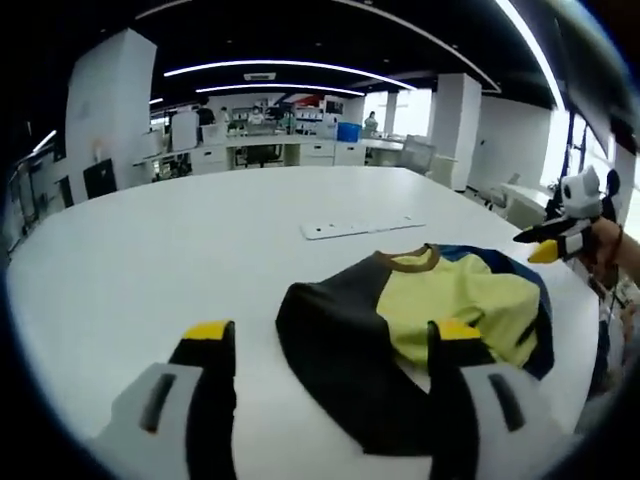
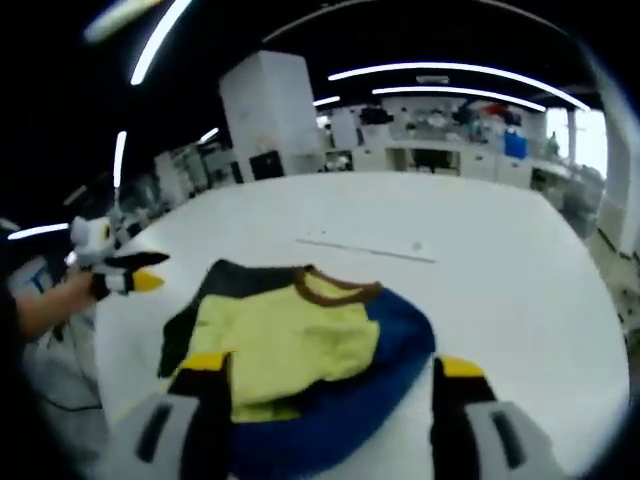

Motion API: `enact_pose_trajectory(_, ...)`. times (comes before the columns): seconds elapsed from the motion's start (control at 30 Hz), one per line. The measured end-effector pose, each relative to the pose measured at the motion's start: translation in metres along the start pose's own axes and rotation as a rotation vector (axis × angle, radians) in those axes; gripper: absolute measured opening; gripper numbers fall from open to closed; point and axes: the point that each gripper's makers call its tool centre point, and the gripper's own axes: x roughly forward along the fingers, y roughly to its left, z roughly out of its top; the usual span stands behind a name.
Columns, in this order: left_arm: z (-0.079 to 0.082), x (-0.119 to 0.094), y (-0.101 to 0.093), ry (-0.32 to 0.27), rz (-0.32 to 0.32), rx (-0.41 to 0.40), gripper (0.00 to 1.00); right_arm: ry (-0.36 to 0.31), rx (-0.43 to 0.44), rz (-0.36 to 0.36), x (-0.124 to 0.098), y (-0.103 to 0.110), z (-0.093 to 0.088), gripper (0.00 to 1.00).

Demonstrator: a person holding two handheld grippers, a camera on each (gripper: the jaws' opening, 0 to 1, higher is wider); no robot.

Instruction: Fold the garment on the visible template until the final outline fits inside the template.

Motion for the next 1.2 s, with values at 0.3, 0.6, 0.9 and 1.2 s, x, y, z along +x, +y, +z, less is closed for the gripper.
enact_pose_trajectory(0.3,-0.020,-0.027,-0.020,-0.011,-0.033,0.057,0.74,-0.008,-0.044,-0.017,-0.020,0.025,-0.019,0.81)
enact_pose_trajectory(0.6,-0.047,-0.040,-0.042,0.031,-0.058,0.136,0.64,-0.021,-0.032,0.024,-0.034,0.070,-0.041,0.78)
enact_pose_trajectory(0.9,-0.075,-0.041,-0.039,0.086,-0.059,0.189,0.52,-0.026,-0.073,-0.064,-0.036,0.096,-0.073,0.69)
enact_pose_trajectory(1.2,-0.096,-0.031,-0.032,0.126,-0.035,0.152,0.36,0.017,0.013,-0.078,-0.028,0.119,-0.107,0.45)
